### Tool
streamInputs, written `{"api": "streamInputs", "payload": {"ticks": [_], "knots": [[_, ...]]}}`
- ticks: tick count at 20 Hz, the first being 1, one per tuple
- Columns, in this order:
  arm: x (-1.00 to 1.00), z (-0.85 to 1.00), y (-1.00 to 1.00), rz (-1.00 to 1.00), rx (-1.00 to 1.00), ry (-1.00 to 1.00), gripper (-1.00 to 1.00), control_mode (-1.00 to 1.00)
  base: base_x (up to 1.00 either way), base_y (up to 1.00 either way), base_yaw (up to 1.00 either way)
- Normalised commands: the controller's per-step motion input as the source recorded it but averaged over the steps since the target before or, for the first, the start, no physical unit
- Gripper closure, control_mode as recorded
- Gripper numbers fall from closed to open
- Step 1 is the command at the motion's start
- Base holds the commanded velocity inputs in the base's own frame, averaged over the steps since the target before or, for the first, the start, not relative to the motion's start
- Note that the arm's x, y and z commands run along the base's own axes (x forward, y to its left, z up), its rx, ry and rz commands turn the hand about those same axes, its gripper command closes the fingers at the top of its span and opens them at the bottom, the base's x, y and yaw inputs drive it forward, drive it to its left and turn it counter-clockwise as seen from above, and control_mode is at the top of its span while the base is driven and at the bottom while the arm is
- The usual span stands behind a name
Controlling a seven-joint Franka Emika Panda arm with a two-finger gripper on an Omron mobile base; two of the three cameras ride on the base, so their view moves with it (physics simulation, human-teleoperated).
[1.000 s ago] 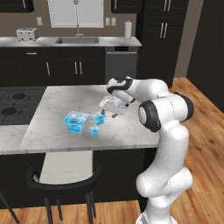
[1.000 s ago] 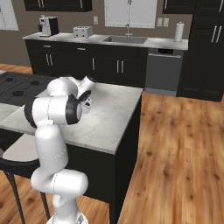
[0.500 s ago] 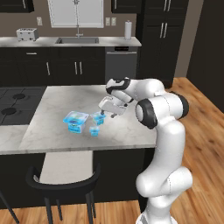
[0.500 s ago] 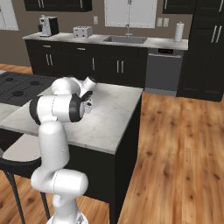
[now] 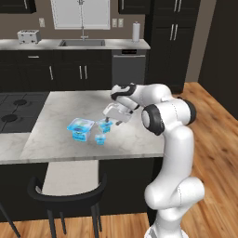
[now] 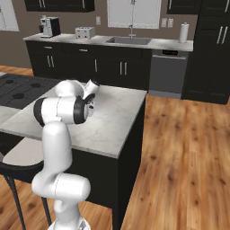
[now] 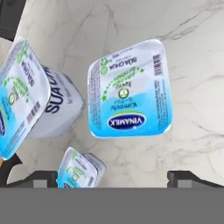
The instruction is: Stack the yogurt containers by placing the smaller containers on top of the larger containers.
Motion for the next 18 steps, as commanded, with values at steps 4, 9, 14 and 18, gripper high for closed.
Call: {"api": "streamInputs", "payload": {"ticks": [4,9,14,18], "knots": [[0.13,-0.07,0.06,0.00,0.01,0.00,-1.00,-1.00,0.00,0.00,0.00],[0.17,-0.07,0.00,0.00,0.02,0.00,-1.00,-1.00,0.00,0.00,0.00],[0.13,-0.07,0.00,0.00,0.02,0.00,-1.00,-1.00,0.00,0.00,0.00],[0.10,-0.11,0.00,0.00,0.00,0.00,-1.00,-1.00,0.00,0.00,0.00]]}}
